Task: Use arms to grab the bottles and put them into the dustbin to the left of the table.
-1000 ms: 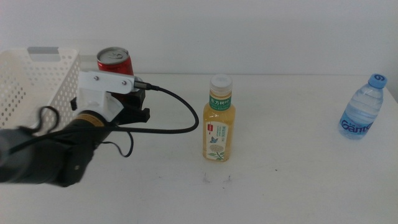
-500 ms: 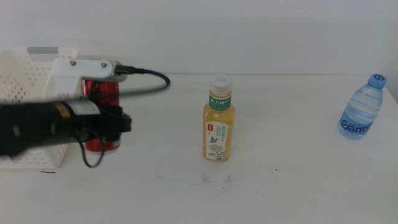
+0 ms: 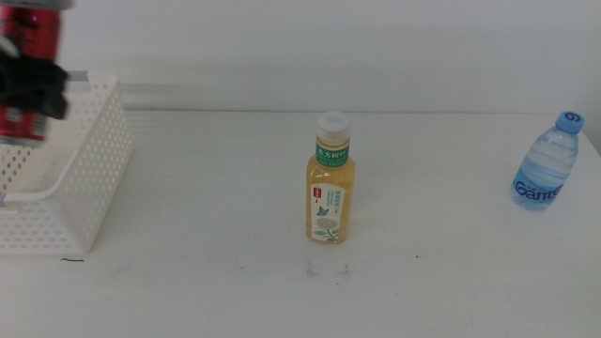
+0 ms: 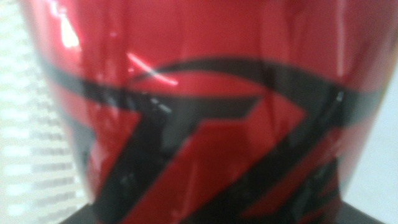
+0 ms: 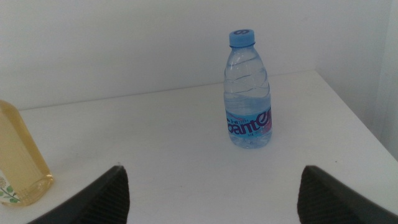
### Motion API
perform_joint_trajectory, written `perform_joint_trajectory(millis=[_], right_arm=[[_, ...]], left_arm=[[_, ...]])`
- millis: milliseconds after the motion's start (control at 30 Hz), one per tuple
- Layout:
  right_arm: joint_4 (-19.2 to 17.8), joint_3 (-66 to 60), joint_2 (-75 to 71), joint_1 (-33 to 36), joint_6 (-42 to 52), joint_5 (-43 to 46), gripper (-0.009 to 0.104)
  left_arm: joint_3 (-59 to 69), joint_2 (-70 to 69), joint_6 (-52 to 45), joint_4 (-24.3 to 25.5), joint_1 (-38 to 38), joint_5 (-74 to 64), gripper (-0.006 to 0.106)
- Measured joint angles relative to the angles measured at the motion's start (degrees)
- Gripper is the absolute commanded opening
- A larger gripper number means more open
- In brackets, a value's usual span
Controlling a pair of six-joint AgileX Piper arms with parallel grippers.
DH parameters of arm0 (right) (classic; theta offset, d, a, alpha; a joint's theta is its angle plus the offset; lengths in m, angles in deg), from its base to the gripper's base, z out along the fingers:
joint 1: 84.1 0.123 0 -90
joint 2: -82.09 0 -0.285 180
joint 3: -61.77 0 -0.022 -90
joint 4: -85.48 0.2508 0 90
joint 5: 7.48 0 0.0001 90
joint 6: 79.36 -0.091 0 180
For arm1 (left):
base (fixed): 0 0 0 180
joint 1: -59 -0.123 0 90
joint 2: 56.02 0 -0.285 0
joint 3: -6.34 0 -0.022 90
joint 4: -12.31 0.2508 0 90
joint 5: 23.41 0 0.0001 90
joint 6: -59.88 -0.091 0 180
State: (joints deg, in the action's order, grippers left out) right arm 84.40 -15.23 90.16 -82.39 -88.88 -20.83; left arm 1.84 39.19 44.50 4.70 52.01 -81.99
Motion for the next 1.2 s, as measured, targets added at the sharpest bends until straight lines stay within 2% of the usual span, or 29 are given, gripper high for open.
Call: perform_joint_trajectory(millis=[200, 367, 467, 600, 667, 833, 867, 1067, 1200], right_arm=[[0.00, 0.00, 0.00, 0.00, 0.00, 0.00, 0.077], [0.00, 0.00, 0.00, 0.00, 0.00, 0.00, 0.077], [0.00, 0.00, 0.00, 0.00, 0.00, 0.00, 0.077], [0.00, 0.00, 0.00, 0.00, 0.00, 0.00, 0.077], [0.00, 0.00, 0.00, 0.00, 0.00, 0.00, 0.077], [0.00, 0.00, 0.00, 0.00, 0.00, 0.00, 0.077], [0.00, 0.00, 0.00, 0.00, 0.00, 0.00, 0.077], [0.00, 0.00, 0.00, 0.00, 0.00, 0.00, 0.077], [0.00, 0.00, 0.00, 0.00, 0.00, 0.00, 0.077]], left_arm=[[-5.55, 10.37, -1.28, 1.53, -6.78, -1.68, -0.002], [-5.69, 17.29, -3.05, 2.98, -8.54, -0.23, -0.001], [-5.79, 20.09, -3.47, 3.10, -8.85, 1.93, 0.004], [-6.03, 22.41, -3.86, 4.03, -8.89, 4.60, 0.022], [-6.12, 23.18, -3.84, 4.30, -8.89, 5.86, 0.038], [-6.16, 24.09, -3.92, 4.42, -8.89, 7.59, 0.088], [-6.16, 24.09, -3.92, 4.42, -8.89, 7.73, 0.094], [-6.39, 21.64, -3.98, 3.68, -8.89, 6.16, 0.094], [-5.06, 14.27, -4.06, 1.03, -7.71, 5.05, 0.094]])
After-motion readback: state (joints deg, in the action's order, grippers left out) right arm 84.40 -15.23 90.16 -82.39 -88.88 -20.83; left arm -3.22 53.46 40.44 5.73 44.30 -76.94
